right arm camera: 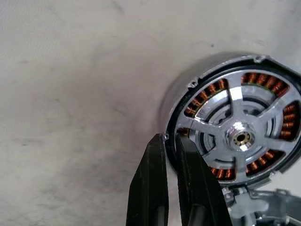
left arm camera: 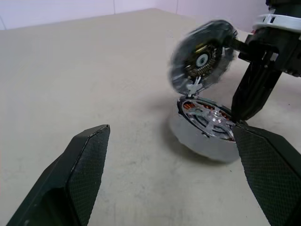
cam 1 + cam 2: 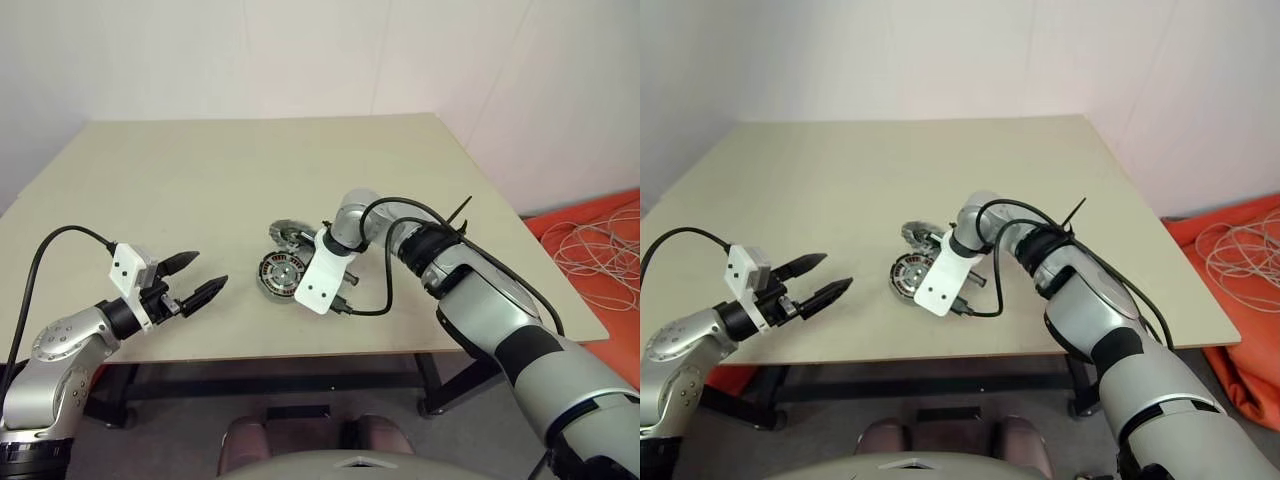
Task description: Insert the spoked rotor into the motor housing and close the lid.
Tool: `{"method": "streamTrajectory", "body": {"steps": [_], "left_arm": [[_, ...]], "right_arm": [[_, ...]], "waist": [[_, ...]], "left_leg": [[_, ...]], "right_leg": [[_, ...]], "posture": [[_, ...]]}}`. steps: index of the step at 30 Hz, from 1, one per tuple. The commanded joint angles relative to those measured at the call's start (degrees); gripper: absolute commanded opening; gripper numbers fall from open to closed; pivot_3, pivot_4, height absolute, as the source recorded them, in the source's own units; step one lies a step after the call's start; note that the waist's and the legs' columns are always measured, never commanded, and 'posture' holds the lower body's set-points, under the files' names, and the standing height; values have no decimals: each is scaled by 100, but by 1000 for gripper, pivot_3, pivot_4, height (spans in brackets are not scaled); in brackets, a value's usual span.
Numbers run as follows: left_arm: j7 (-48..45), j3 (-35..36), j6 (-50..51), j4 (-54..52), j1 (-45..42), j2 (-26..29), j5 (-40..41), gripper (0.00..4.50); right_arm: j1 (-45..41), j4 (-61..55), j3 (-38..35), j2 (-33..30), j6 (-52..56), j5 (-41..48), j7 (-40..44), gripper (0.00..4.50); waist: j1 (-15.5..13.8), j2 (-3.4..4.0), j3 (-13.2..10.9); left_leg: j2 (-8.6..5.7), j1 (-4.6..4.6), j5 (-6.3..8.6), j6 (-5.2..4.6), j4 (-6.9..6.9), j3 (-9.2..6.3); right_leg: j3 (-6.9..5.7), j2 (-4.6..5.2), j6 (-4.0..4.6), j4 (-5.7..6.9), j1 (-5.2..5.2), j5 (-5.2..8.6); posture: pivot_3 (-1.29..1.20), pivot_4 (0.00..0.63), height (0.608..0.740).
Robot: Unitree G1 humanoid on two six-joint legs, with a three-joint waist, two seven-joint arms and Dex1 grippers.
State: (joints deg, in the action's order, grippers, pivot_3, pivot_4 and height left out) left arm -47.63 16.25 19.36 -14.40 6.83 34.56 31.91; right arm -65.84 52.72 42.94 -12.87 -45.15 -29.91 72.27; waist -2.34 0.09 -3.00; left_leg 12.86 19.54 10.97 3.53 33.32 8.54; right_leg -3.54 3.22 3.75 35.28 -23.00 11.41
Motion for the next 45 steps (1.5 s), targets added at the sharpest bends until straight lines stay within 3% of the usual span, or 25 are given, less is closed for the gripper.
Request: {"method": "streamTrajectory", "body": {"steps": [1,13,25,29,38,45], "left_arm": [[28,42,-14,-192,-87,-7,82,4399],[-12,-43,-99,-30,-166,-55,20,4399],[-27,-120,-46,37,-342,-75,-37,4399],[-11,-156,5,55,-456,-54,-32,4399],[-55,-317,-4,259,-749,-66,-70,4399],[-130,-422,-44,447,-948,-82,-112,4399]], "right_arm": [[-104,-112,48,104,34,-24,68,12],[-19,-614,-230,256,963,317,489,12],[471,-2406,-895,324,4753,812,915,12],[538,-2867,-933,201,5553,777,846,12],[607,-3356,-1052,-512,6278,905,800,12],[673,-3586,-1033,-984,6263,838,813,12]], "waist": [[0,0,0],[0,0,0],[-39,-8,-12],[-83,-15,-18],[-168,-18,-22],[-169,-17,-25]], "left_leg": [[0,0,0,0,0,0],[1,-3,-1,2,0,0],[4,10,-2,4,0,-2],[2,8,-3,5,0,-4],[3,4,-6,10,0,-4],[3,5,-6,11,0,-3]], "right_leg": [[0,0,2,3,0,1],[1,0,10,19,-3,7],[1,-4,15,22,-27,8],[1,-3,15,21,-27,8],[1,-3,15,22,-27,8],[1,-4,15,22,-29,8]], "posture": [[0,0,740],[0,0,740],[0,0,740],[0,0,740],[0,0,740],[0,0,740]]}}
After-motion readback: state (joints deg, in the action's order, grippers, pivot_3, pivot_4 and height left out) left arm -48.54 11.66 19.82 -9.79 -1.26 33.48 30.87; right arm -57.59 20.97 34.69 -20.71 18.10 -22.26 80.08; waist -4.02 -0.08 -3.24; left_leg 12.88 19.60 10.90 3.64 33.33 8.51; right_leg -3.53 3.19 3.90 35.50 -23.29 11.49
